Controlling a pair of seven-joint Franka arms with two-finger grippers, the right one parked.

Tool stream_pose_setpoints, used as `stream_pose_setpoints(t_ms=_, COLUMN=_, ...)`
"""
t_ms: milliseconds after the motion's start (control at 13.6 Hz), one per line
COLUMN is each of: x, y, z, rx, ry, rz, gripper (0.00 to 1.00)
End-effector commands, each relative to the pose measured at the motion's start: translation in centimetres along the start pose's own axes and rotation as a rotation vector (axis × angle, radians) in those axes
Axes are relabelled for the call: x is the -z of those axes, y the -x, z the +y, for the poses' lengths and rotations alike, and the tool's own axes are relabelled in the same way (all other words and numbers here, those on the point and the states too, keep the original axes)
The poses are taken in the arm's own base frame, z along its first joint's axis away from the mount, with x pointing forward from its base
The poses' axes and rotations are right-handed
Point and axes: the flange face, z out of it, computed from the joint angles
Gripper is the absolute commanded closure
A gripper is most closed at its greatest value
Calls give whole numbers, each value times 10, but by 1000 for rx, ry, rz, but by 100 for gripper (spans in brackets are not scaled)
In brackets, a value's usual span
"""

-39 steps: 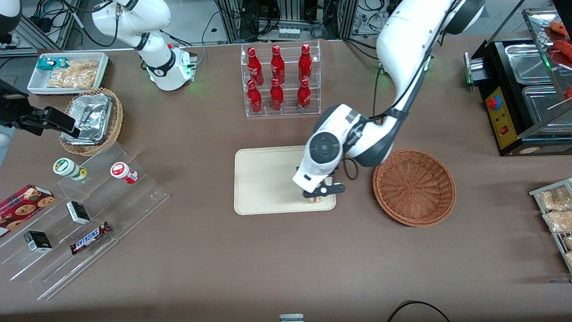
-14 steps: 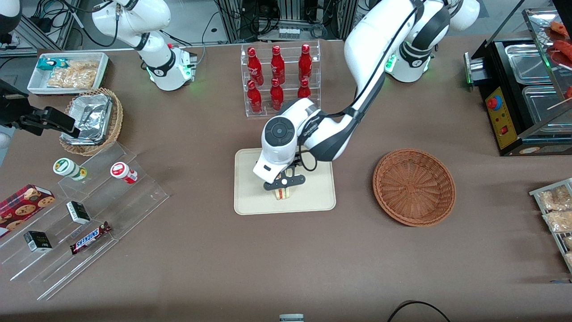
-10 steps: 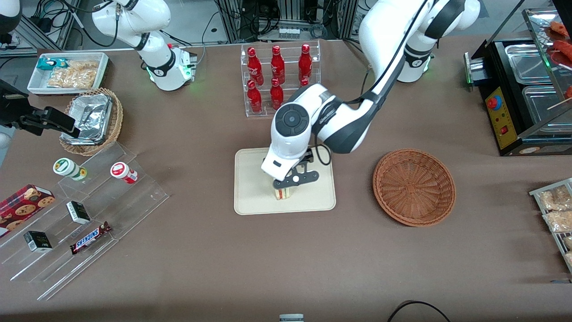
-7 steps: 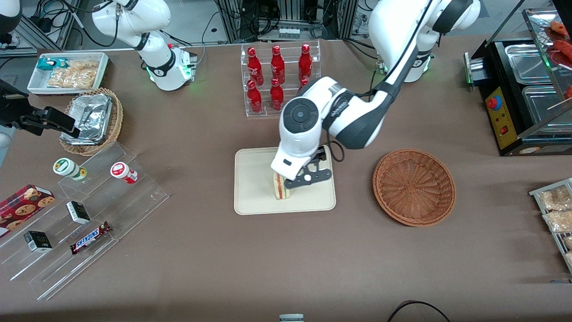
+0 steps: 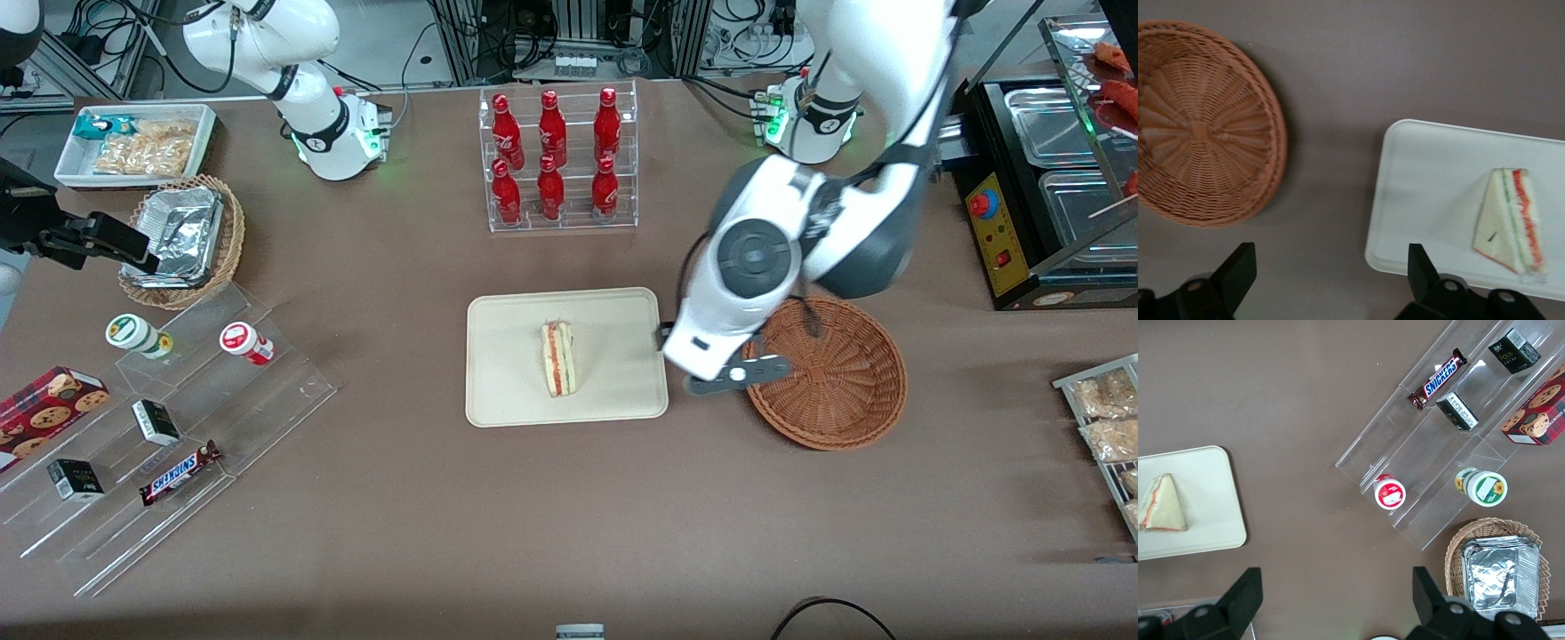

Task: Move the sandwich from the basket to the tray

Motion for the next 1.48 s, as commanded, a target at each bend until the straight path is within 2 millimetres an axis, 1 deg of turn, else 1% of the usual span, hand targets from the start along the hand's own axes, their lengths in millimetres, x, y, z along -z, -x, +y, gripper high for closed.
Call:
stream_pose_setpoints(t_ms=0, x=11, y=17, z=-43, rx=-31, ry=-18, rz=-4, gripper=0)
stream_pose_setpoints(t_ms=74, x=20, y=17, z=-60, rx=-70, ry=-16, rz=3, gripper=0)
stream_pose_setpoints(t_ms=221, x=25, y=23, z=-91, rx=-125, ry=-25, rz=-4, gripper=0)
stream_pose_setpoints(t_ms=369, x=38, y=28, z=-114, rx=-145, ry=-34, rz=-10, gripper=0)
stream_pose_setpoints(t_ms=443, x=47, y=31, z=-129, rx=-152, ry=-41, rz=-21, gripper=0)
stream_pose_setpoints(t_ms=516, x=55, y=28, z=-155, rx=-148, ry=-40, rz=-32, gripper=0)
stream_pose_setpoints(t_ms=590, x=65, y=33, z=-169, rx=-176, ry=-41, rz=-41, gripper=0)
stream_pose_setpoints(t_ms=664, x=73, y=34, z=-189, rx=-187, ry=-41, rz=-57, gripper=0)
stream_pose_setpoints(t_ms=738, x=82, y=37, z=-205, rx=-203, ry=-40, rz=-66, gripper=0)
stream_pose_setpoints(t_ms=811, x=89, y=36, z=-221, rx=-228, ry=-35, rz=-71, gripper=0)
stream_pose_setpoints(t_ms=959, x=100, y=37, z=-236, rx=-282, ry=-31, rz=-77, gripper=0)
stream_pose_setpoints(t_ms=1107, x=116, y=40, z=-262, rx=-252, ry=-22, rz=-49, gripper=0)
stream_pose_setpoints(t_ms=1254, x=135, y=47, z=-273, rx=-238, ry=-17, rz=-23, gripper=0)
stream_pose_setpoints(t_ms=1402, x=153, y=54, z=-284, rx=-246, ry=-19, rz=-39, gripper=0)
